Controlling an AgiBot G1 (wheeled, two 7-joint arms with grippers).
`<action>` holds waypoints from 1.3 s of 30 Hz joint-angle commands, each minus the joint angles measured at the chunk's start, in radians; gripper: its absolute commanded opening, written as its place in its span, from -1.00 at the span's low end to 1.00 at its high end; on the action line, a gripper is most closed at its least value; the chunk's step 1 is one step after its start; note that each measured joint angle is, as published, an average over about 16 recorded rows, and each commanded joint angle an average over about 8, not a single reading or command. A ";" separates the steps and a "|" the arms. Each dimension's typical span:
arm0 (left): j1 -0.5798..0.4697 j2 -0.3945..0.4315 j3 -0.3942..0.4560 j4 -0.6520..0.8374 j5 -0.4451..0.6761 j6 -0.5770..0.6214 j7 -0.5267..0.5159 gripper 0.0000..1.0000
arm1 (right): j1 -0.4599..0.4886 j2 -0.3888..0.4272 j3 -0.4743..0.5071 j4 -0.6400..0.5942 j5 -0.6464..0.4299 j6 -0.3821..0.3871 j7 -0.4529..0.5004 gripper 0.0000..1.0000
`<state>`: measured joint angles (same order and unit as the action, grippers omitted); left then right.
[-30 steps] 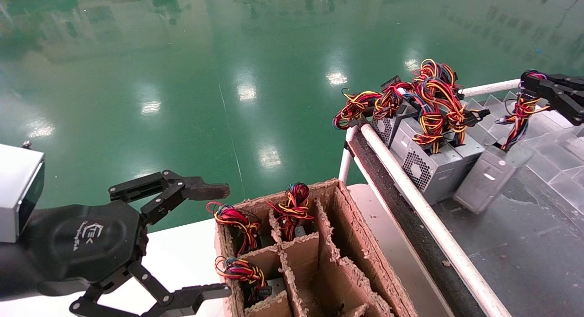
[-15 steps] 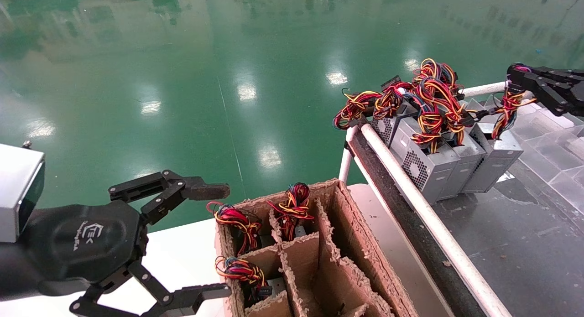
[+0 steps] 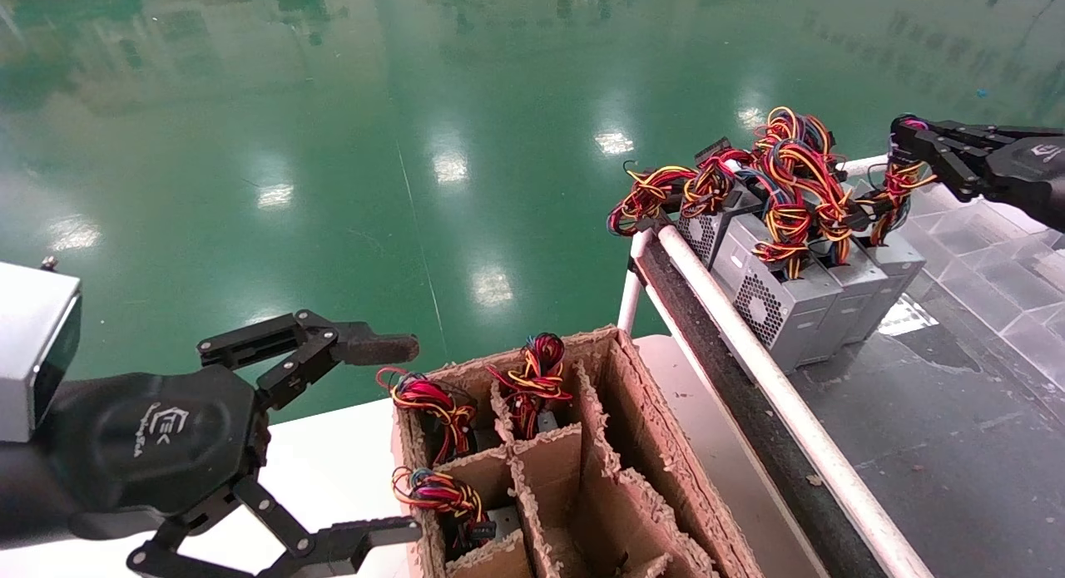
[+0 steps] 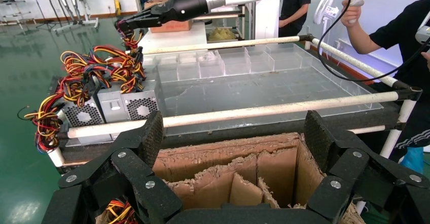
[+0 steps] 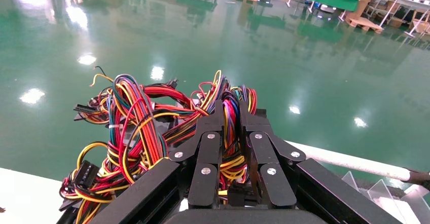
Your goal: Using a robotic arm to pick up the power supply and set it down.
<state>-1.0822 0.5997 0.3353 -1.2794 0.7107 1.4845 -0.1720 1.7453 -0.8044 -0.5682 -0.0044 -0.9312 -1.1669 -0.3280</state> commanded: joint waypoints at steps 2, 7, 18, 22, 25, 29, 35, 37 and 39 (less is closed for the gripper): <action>0.000 0.000 0.000 0.000 0.000 0.000 0.000 1.00 | -0.002 -0.009 0.001 0.000 0.001 0.011 -0.002 -1.00; 0.000 0.000 0.000 0.000 0.000 0.000 0.000 1.00 | -0.014 -0.012 0.002 0.000 0.002 -0.003 -0.001 -0.08; 0.000 0.000 0.001 0.000 -0.001 0.000 0.000 1.00 | -0.018 0.006 0.006 0.004 0.009 -0.044 0.008 1.00; 0.000 0.000 0.001 0.000 -0.001 0.000 0.000 1.00 | -0.015 0.012 0.008 0.005 0.011 -0.050 0.009 1.00; 0.000 0.000 0.001 0.000 -0.001 0.000 0.001 1.00 | -0.012 0.017 0.009 0.007 0.012 -0.053 0.009 1.00; 0.000 0.000 0.001 0.000 -0.001 -0.001 0.001 1.00 | -0.004 0.025 0.013 0.012 0.018 -0.068 0.010 1.00; 0.000 -0.001 0.001 0.000 -0.001 -0.001 0.001 1.00 | 0.015 0.046 0.030 0.028 0.044 -0.140 0.020 1.00; 0.000 -0.001 0.002 0.000 -0.001 -0.001 0.001 1.00 | 0.024 0.053 0.041 0.034 0.060 -0.174 0.027 1.00; 0.000 -0.001 0.002 0.000 -0.001 -0.001 0.001 1.00 | 0.031 0.059 0.051 0.038 0.074 -0.201 0.035 1.00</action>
<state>-1.0817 0.6004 0.3334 -1.2795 0.7120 1.4852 -0.1730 1.7715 -0.7480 -0.5172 0.0378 -0.8574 -1.3616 -0.2916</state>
